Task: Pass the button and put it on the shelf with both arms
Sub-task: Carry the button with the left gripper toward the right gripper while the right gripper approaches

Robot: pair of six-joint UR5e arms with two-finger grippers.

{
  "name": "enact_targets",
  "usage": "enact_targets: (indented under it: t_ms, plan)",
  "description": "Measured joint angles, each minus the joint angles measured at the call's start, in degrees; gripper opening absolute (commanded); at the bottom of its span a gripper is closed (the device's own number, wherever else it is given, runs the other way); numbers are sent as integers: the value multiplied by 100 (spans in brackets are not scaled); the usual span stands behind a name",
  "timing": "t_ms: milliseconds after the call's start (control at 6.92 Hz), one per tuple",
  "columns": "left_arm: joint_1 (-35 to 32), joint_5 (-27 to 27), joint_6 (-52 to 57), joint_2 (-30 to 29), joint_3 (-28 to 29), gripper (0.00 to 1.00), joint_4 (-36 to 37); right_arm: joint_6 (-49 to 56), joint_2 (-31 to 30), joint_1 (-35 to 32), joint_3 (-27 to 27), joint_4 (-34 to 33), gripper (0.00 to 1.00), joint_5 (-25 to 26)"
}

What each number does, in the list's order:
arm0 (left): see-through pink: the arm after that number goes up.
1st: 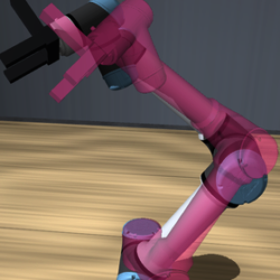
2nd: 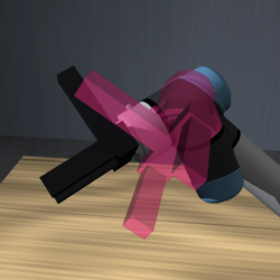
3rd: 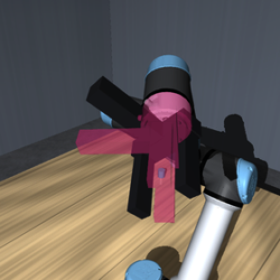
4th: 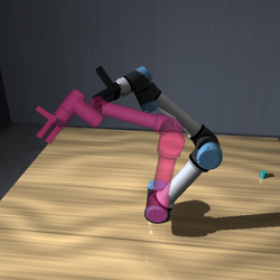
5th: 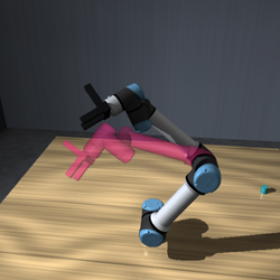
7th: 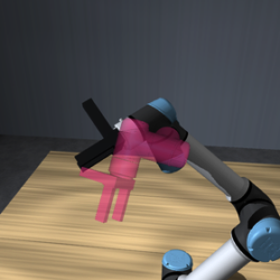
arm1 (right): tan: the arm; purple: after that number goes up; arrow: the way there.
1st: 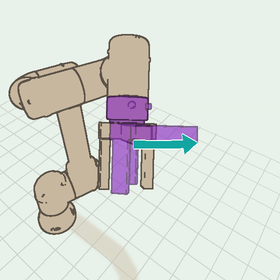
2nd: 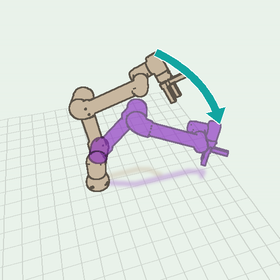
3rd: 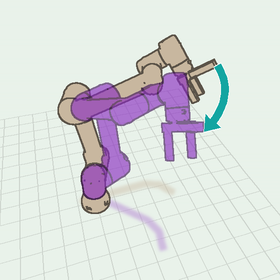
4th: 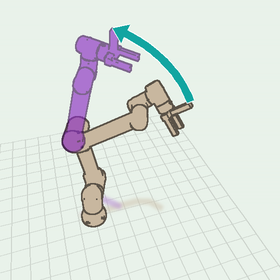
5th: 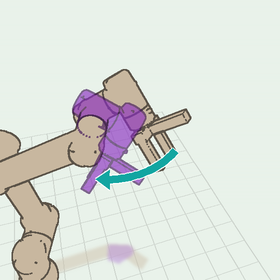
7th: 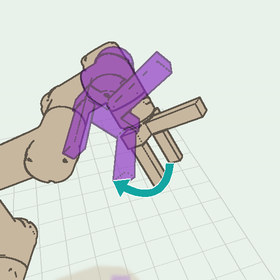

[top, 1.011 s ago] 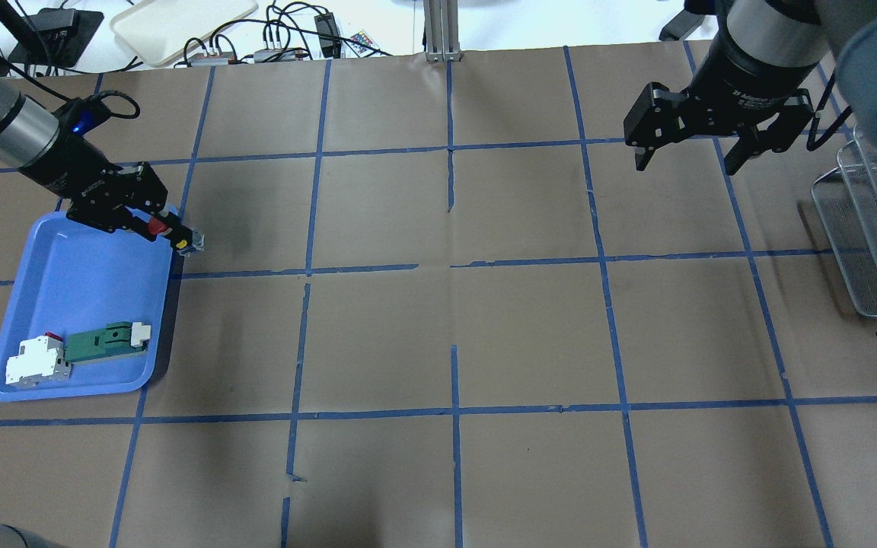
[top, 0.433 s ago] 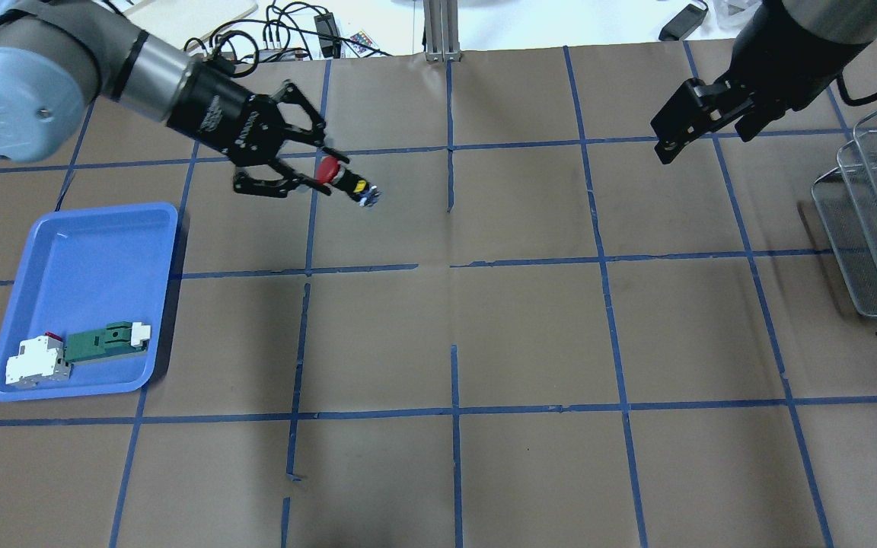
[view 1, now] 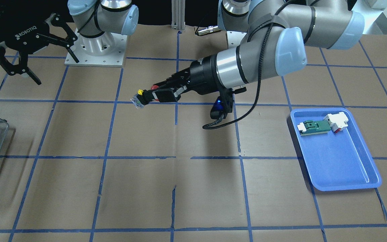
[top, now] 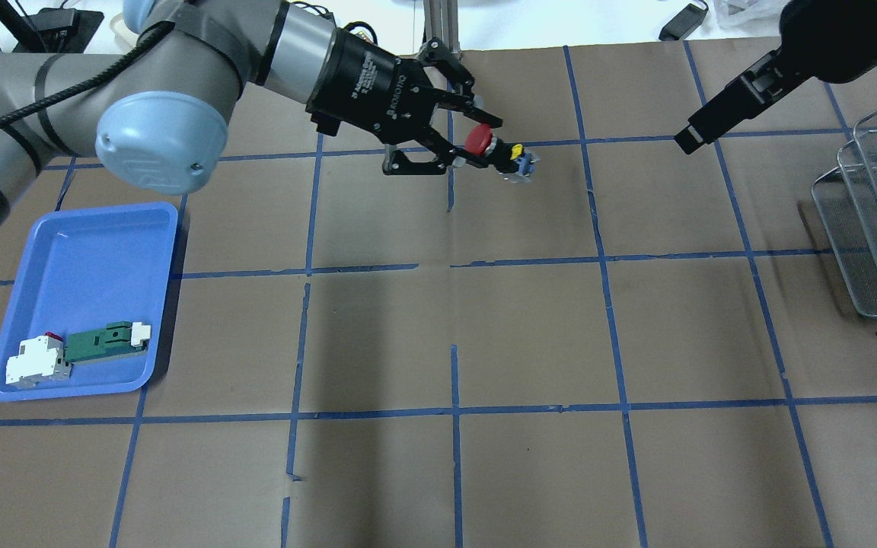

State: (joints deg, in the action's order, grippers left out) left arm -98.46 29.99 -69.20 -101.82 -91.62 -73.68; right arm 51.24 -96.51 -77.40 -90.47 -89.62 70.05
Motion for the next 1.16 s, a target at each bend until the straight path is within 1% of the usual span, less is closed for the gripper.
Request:
enact_targets:
  t_ms: [144, 289, 578, 722, 1011, 1156]
  plan:
    - [-194, -448, -844, 11, -5, 0, 315, 842, 12, 138, 7, 170, 100, -363]
    - [-291, -783, -1373, 13, -4, 0, 527, 1692, 33, 197, 13, 365, 100, -642]
    - [-350, -994, -2068, -32, -2, 0, 1060, 3496, 16, 233, 37, 892, 100, -905]
    - [-358, -1013, -2289, -36, 1, 0, 1283, 4118, -135, 244, 55, 1145, 100, -937]
    - [-376, -1021, -2466, -5, 6, 0, 1451, 4434, -672, 227, 44, 1355, 100, -1084]
    - [-388, -1021, -2487, 24, 8, 0, 1475, 4444, -806, 218, 41, 1262, 100, -1280]
